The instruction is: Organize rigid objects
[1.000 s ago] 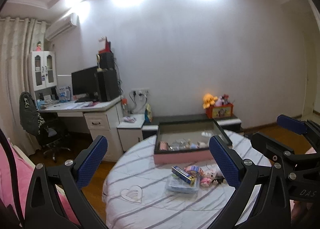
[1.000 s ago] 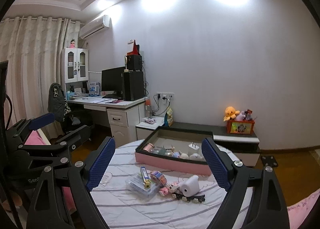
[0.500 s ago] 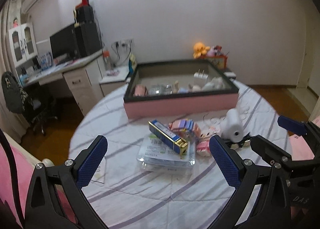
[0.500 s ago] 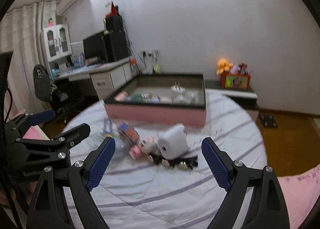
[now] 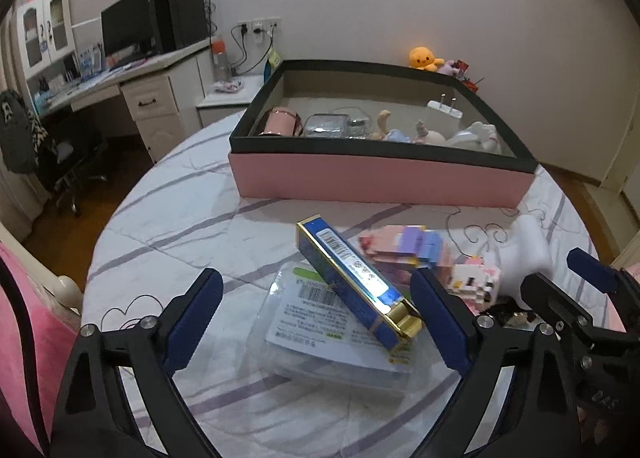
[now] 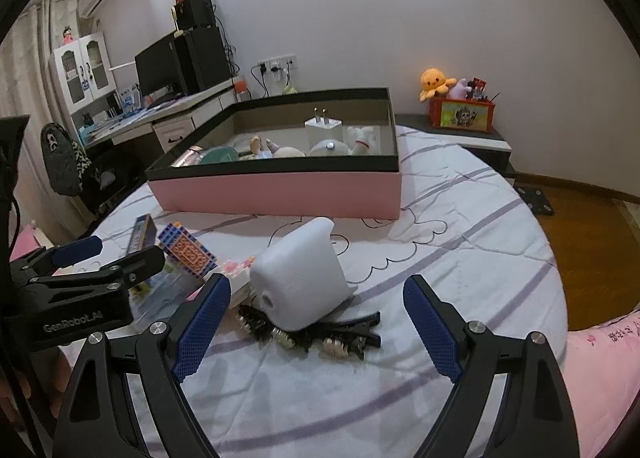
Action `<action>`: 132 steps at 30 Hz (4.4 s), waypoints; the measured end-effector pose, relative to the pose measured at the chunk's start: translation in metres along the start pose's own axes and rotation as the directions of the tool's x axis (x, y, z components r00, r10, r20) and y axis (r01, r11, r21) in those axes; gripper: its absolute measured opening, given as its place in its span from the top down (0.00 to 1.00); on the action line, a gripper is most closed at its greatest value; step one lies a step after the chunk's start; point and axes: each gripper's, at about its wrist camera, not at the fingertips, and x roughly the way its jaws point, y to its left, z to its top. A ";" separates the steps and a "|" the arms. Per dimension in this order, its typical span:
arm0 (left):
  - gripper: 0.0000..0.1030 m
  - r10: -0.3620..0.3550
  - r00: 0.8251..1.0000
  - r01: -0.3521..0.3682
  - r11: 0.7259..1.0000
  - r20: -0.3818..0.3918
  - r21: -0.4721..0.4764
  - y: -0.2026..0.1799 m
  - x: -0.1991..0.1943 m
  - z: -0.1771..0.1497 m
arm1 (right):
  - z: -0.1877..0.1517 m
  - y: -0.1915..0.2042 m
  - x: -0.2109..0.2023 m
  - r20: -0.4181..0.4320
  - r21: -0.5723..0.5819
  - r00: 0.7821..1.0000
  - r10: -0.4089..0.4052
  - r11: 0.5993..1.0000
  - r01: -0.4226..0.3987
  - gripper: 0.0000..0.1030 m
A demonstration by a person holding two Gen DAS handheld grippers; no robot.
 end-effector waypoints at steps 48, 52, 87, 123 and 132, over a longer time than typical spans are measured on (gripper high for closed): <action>0.85 -0.195 0.981 0.188 0.961 0.014 0.204 -0.023 0.020 0.083 | 0.097 0.017 0.039 0.030 -0.077 0.994 0.101 0.992 -0.098 0.46; 0.85 -0.192 0.981 0.190 0.957 -0.016 0.221 -0.020 0.044 0.100 | 0.115 0.025 0.066 0.016 -0.087 0.994 0.112 0.990 -0.111 0.46; 0.42 -0.180 0.983 0.180 0.964 -0.023 0.197 -0.011 0.022 0.038 | 0.130 0.017 0.077 0.027 -0.078 0.992 0.125 0.989 -0.123 0.51; 0.19 -0.163 0.974 0.189 0.968 -0.155 0.167 -0.028 0.039 0.013 | 0.091 0.003 0.026 0.066 -0.074 0.986 0.155 0.986 -0.150 0.51; 0.19 -0.197 0.980 0.189 0.969 0.033 0.161 -0.008 0.003 0.084 | 0.115 0.010 0.037 0.086 -0.099 0.985 0.152 0.985 -0.144 0.51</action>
